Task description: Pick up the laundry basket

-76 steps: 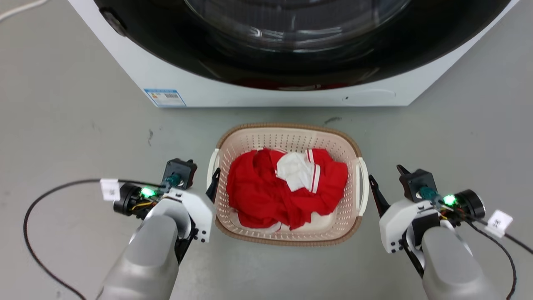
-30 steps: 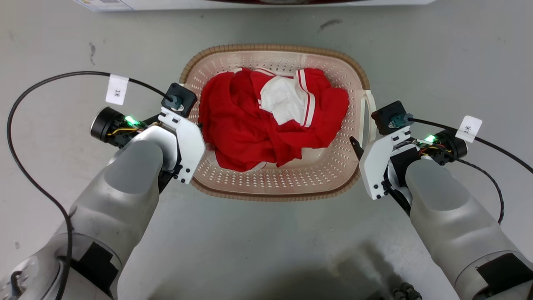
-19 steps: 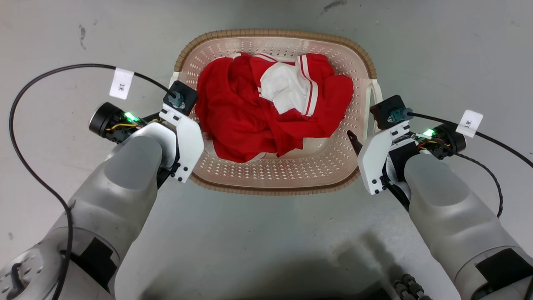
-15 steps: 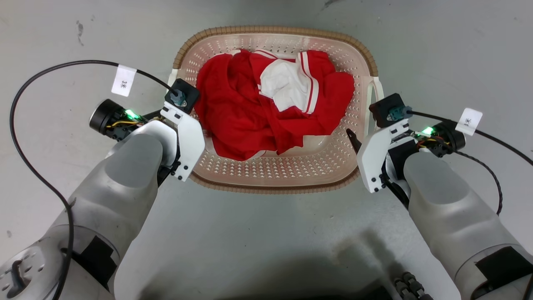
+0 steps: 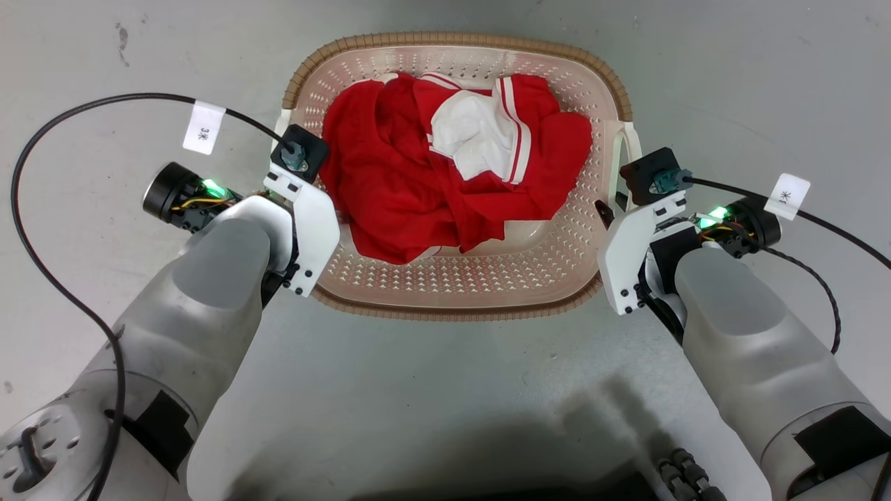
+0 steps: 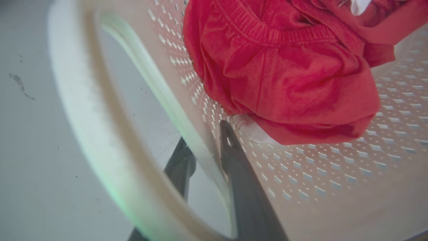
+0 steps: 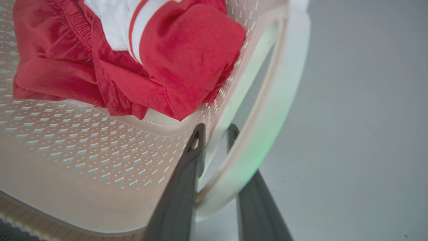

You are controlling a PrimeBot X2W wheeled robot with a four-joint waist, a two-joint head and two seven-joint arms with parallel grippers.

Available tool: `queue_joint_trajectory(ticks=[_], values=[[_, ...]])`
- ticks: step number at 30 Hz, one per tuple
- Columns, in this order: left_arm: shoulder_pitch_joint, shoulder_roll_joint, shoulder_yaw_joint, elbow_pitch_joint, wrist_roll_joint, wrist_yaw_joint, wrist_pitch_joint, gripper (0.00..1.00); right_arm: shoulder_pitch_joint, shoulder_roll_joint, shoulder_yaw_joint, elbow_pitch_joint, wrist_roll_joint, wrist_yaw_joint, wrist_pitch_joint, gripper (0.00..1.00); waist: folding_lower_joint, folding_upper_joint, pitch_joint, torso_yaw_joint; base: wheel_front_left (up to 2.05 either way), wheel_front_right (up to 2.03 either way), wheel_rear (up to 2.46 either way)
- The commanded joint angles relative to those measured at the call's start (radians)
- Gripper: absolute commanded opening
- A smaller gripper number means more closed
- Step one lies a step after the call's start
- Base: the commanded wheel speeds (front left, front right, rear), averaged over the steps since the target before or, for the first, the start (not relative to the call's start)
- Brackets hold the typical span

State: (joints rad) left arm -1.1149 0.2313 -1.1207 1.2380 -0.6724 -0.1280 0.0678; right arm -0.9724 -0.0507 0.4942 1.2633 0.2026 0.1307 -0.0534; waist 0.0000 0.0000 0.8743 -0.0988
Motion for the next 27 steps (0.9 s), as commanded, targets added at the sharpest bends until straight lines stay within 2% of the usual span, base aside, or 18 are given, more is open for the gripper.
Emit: queue_joint_trajectory(ticks=[1,13,27], values=[[-0.006,-0.002,-0.013,-0.001,0.002,-0.003,-0.005,0.0,-0.022,0.001,0.007,0.0,-0.004,0.0,-0.009,0.0,0.0,0.0,-0.003,0.001,0.0,0.0,0.0],[0.038,-0.025,-0.065,-0.016,-0.071,-0.007,0.023,0.0,0.012,0.002,0.03,0.011,0.0,0.0,0.01,0.0,0.0,0.0,-0.07,0.011,0.0,0.0,0.0],[0.204,-0.054,-0.121,-0.037,-0.172,-0.007,0.083,0.0,0.141,0.004,0.103,0.013,0.031,0.0,0.065,0.0,0.0,0.0,-0.305,0.025,0.0,0.0,0.0]])
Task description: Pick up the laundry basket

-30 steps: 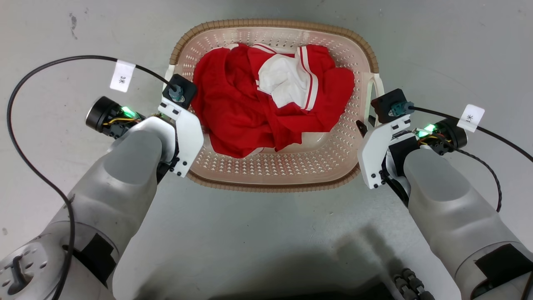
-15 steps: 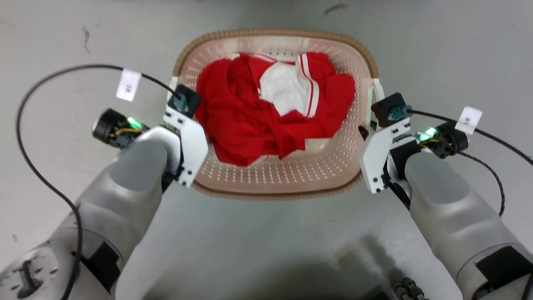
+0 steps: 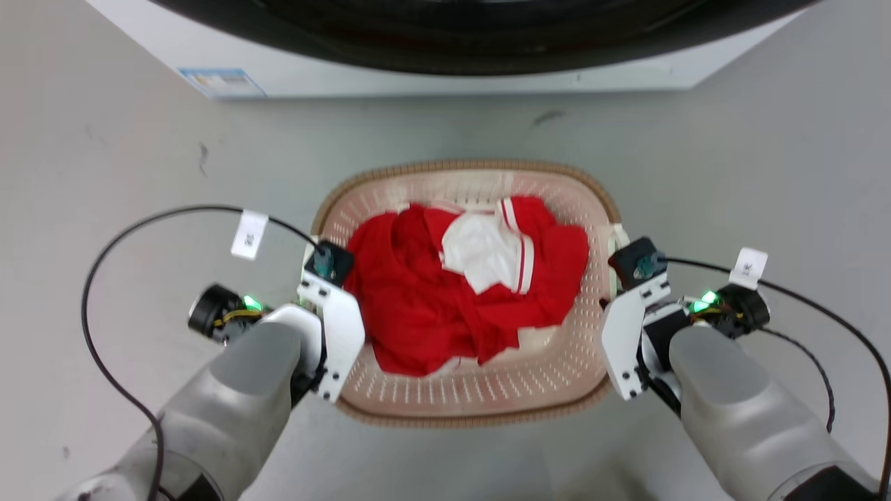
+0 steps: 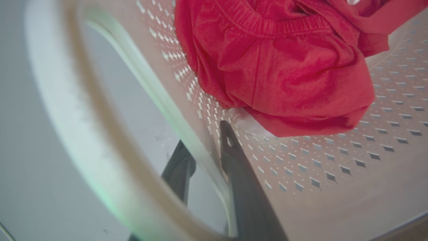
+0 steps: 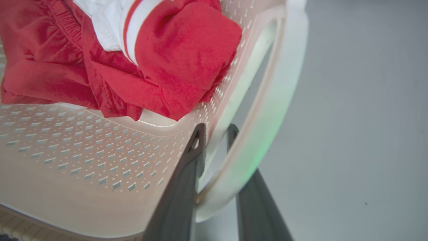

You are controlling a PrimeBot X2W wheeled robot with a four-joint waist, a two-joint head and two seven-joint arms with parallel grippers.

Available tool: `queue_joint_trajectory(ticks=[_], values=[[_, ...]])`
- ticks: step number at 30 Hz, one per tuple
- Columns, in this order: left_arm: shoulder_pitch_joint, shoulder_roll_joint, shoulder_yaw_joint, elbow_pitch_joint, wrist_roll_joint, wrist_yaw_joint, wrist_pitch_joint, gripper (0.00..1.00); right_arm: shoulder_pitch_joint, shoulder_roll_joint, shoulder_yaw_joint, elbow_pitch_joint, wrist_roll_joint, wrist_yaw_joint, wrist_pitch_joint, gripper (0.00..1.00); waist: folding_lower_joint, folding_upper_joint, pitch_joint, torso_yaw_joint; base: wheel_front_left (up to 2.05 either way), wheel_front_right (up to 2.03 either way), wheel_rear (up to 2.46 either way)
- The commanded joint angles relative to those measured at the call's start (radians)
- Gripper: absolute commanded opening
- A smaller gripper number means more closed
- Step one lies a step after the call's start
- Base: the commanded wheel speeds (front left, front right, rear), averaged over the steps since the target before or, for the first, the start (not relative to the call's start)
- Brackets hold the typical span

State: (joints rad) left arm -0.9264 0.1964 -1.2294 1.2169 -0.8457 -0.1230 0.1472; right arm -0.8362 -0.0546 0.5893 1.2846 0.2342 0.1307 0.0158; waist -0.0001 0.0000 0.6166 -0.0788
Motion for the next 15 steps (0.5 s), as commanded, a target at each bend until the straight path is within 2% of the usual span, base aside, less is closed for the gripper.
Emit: queue_joint_trajectory(ticks=[1,15], values=[[0.027,-0.02,-0.015,-0.017,-0.004,-0.012,0.009,0.0,0.014,0.008,0.014,-0.009,0.002,0.0,-0.002,0.0,0.0001,0.0,-0.064,0.006,0.0,0.0,0.0],[0.177,-0.027,-0.044,-0.042,-0.084,-0.012,0.105,0.0,0.145,0.011,0.115,-0.036,0.073,0.0,0.045,0.0,0.0001,0.0,-0.299,0.027,0.0,0.0,0.0]])
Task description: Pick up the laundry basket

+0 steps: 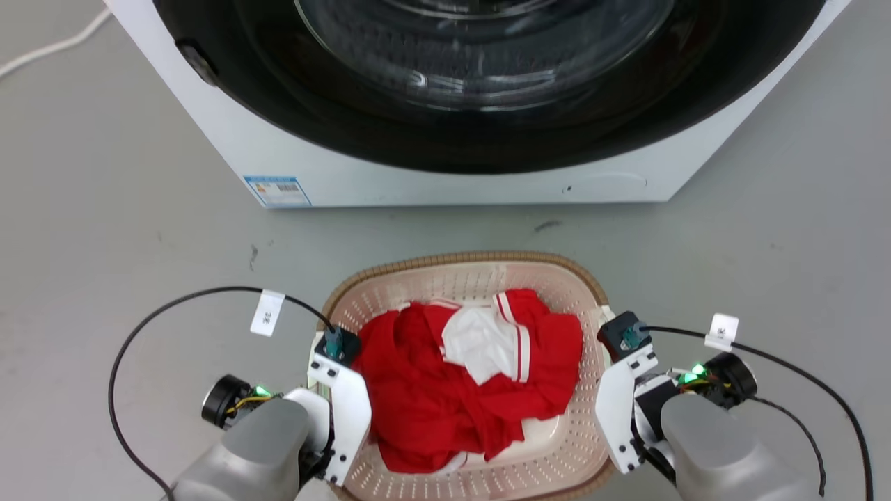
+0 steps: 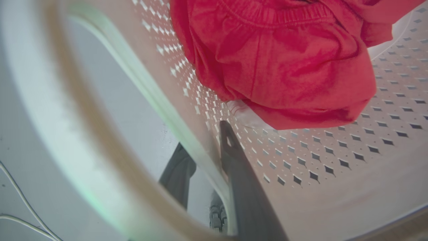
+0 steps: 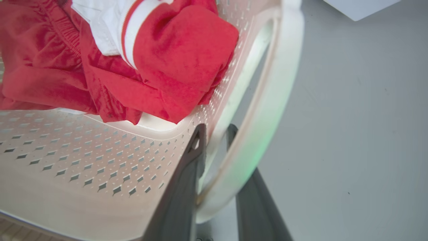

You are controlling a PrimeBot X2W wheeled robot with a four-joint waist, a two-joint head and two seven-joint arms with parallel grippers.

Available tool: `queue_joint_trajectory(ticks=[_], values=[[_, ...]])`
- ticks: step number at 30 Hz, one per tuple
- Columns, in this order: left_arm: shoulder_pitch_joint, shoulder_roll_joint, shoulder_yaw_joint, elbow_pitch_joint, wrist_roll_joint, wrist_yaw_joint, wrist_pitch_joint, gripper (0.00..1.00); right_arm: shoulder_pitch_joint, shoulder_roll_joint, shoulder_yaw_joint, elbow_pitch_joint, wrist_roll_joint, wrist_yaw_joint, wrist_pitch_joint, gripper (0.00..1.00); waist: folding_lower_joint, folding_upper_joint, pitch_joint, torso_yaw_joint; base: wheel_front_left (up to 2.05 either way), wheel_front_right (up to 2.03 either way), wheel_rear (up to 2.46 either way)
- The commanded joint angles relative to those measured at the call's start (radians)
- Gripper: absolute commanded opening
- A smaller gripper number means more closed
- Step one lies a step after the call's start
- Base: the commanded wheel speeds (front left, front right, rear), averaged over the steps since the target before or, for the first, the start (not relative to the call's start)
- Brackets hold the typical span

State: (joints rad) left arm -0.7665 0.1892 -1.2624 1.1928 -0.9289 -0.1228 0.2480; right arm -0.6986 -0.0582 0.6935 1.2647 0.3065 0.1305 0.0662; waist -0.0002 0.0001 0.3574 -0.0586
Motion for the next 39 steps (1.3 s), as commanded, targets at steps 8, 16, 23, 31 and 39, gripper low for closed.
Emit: queue_joint_trajectory(ticks=[8,16,23,31,39], values=[[0.087,-0.025,-0.017,-0.025,-0.017,-0.012,0.038,0.0,0.063,0.015,0.06,-0.023,0.045,0.0,0.015,0.0,0.0002,-0.0001,-0.139,0.015,0.0,0.0,0.0],[0.149,-0.024,-0.019,-0.033,-0.034,-0.012,0.077,0.0,0.108,0.015,0.109,-0.024,0.085,0.0,0.048,0.0,0.0002,-0.0001,-0.23,0.021,0.0,0.0,0.0],[0.179,-0.021,-0.021,-0.045,-0.056,-0.012,0.117,0.0,0.13,0.015,0.15,-0.027,0.122,0.0,0.077,0.0,0.0002,-0.0001,-0.294,0.024,0.0,0.0,0.0],[0.199,-0.013,-0.02,-0.075,-0.083,-0.012,0.19,0.0,0.148,0.016,0.192,-0.033,0.166,0.0,0.117,0.0,0.0002,-0.0001,-0.335,0.03,0.0,0.0,0.0],[0.221,0.0,-0.02,-0.1,-0.113,-0.012,0.247,0.0,0.165,0.017,0.242,-0.042,0.217,0.001,0.154,0.0,0.0002,-0.0001,-0.367,0.035,0.0,0.0,0.0]])
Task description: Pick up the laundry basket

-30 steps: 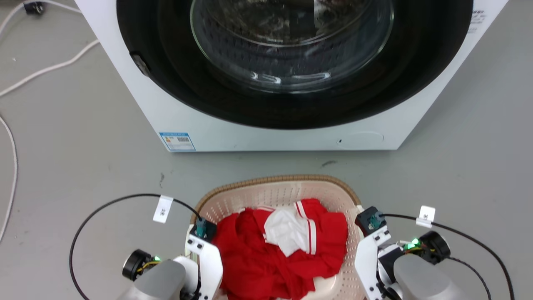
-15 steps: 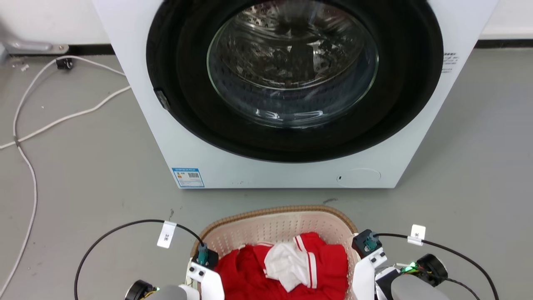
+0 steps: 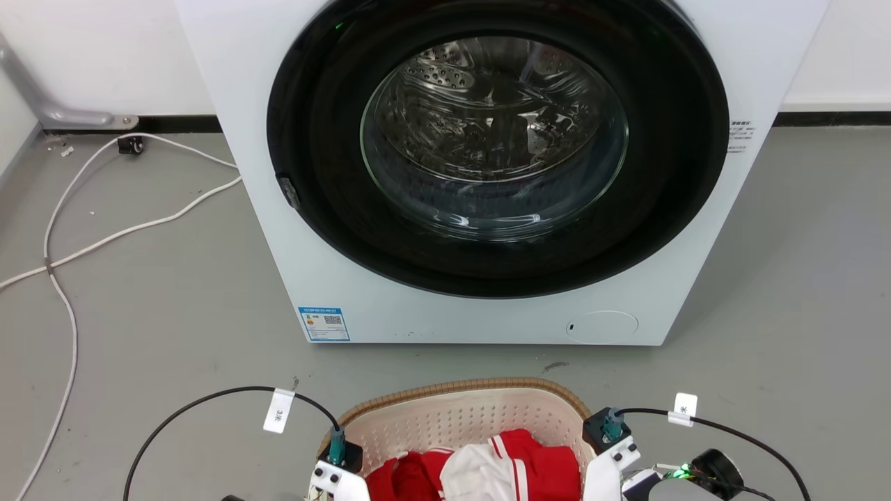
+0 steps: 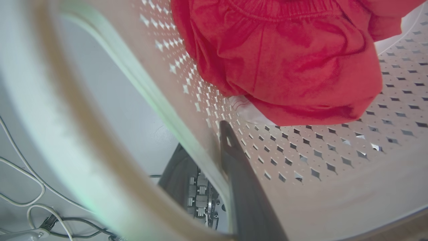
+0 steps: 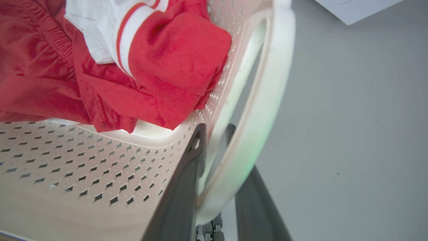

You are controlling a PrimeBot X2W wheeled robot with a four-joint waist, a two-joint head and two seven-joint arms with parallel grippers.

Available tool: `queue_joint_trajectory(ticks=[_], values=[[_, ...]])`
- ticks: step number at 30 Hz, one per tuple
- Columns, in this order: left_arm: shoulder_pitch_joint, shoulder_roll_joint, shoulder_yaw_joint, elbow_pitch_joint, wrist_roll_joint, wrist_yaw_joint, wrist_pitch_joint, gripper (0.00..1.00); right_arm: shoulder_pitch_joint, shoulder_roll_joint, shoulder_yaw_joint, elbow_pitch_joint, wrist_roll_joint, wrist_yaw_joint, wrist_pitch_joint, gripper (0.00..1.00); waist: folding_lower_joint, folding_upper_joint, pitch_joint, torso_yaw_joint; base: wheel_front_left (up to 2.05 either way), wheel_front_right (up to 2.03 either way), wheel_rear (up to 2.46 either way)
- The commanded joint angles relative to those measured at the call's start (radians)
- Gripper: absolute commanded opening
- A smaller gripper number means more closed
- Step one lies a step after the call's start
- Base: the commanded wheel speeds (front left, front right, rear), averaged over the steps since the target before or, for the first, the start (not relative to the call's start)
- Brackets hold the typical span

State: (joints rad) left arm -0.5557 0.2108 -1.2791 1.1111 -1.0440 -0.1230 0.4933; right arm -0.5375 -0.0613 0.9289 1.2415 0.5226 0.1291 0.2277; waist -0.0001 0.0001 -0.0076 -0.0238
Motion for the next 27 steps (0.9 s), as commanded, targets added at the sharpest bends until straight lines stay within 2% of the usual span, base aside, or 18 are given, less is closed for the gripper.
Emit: queue_joint_trajectory(ticks=[1,7,27], values=[[0.012,-0.019,-0.004,-0.021,-0.004,-0.012,0.007,0.0,0.004,0.02,0.012,-0.02,0.008,0.003,-0.003,0.0,0.0001,-0.0001,-0.005,0.0,0.0,0.0,0.0],[0.021,-0.009,-0.003,-0.042,-0.025,-0.012,0.05,0.0,0.006,0.02,0.046,-0.016,0.045,0.003,0.021,0.0,0.0001,-0.0001,-0.021,0.001,0.0,0.0,0.0],[0.028,-0.002,-0.003,-0.053,-0.026,-0.012,0.045,0.0,-0.011,0.021,0.143,-0.001,0.144,0.003,0.037,0.0,0.0001,-0.0001,-0.04,-0.007,0.0,0.0,0.0]])
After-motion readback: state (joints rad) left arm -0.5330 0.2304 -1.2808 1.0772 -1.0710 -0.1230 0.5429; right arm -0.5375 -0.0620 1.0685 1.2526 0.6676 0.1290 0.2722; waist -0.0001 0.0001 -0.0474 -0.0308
